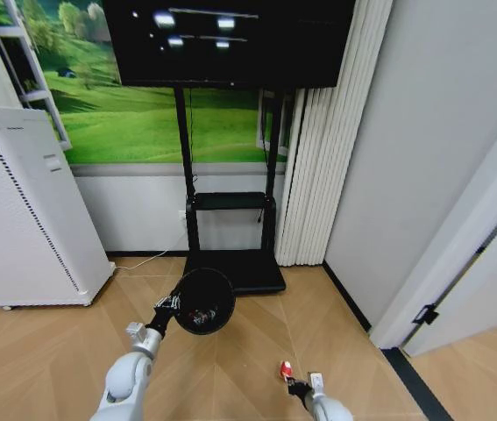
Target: Pick up the trash bin and place the garbage on the floor into it.
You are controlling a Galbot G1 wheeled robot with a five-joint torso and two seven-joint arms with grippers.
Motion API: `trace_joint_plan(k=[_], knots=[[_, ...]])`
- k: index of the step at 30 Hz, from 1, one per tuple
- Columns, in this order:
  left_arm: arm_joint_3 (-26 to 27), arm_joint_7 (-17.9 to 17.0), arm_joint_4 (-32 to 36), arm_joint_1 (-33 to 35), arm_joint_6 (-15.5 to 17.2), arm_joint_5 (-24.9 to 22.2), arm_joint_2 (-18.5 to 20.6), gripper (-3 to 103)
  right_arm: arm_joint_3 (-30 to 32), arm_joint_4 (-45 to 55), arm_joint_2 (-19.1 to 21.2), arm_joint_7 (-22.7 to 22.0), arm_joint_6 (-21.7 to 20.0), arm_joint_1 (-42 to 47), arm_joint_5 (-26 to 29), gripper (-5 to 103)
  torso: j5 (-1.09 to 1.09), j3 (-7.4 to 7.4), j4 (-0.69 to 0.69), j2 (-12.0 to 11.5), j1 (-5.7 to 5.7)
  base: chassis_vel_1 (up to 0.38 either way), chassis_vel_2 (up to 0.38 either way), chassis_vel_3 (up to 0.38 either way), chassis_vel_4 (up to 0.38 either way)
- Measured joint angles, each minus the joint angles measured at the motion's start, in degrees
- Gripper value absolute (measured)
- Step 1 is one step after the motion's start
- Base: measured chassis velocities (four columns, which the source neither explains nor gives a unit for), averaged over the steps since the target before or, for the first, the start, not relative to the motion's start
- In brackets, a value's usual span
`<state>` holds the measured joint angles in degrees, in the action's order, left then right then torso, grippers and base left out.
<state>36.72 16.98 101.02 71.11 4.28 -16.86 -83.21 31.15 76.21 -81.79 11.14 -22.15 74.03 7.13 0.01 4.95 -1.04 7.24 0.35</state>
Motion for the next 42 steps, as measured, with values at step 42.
trace_joint_plan(k=[42], knots=[[-22.1, -8.5, -21.3, -17.7, 0.3, 2.3, -6.5, 7, -3.5, 40.3, 2.8, 7.8, -1.9, 3.0, 6.4, 3, -0.01, 0.0, -0.01, 0.0, 0.0, 0.0, 0.0, 0.0, 0.0]])
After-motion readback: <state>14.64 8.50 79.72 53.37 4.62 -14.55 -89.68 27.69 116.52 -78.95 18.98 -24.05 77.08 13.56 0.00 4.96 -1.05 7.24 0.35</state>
